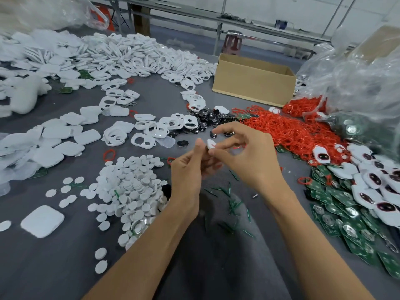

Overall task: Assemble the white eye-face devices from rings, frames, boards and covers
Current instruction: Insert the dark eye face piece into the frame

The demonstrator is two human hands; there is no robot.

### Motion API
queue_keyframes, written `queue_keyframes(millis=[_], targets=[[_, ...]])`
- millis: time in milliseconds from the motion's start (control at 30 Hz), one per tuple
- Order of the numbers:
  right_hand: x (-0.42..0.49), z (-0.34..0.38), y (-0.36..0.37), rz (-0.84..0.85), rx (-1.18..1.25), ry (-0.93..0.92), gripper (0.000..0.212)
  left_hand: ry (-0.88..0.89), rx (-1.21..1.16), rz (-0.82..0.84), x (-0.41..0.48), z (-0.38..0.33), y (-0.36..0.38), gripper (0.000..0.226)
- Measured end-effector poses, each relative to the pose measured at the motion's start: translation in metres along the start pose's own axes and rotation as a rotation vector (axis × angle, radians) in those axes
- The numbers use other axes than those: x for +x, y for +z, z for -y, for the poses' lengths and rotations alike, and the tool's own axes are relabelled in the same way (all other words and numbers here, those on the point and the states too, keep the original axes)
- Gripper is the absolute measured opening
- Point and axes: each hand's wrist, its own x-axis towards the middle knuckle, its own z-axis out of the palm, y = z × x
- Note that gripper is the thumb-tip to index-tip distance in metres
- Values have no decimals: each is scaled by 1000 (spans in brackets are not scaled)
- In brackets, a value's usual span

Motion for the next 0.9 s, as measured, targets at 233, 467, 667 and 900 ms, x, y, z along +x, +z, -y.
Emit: queue_keyframes(millis=[233, 467, 667, 900], targets=[[2, 6, -10, 193, -255, -27, 41, -129, -82, 118, 4, 1, -3, 20], [5, 5, -20, 113, 50, 81, 30, -277, -90, 65, 5, 6, 2, 17], [18, 27, -1, 102, -76, -25, 21, -255, 72, 146, -4, 8, 11, 22], [48, 27, 33, 555, -561, 68, 28, -324, 224, 355, -28, 26, 25, 30]])
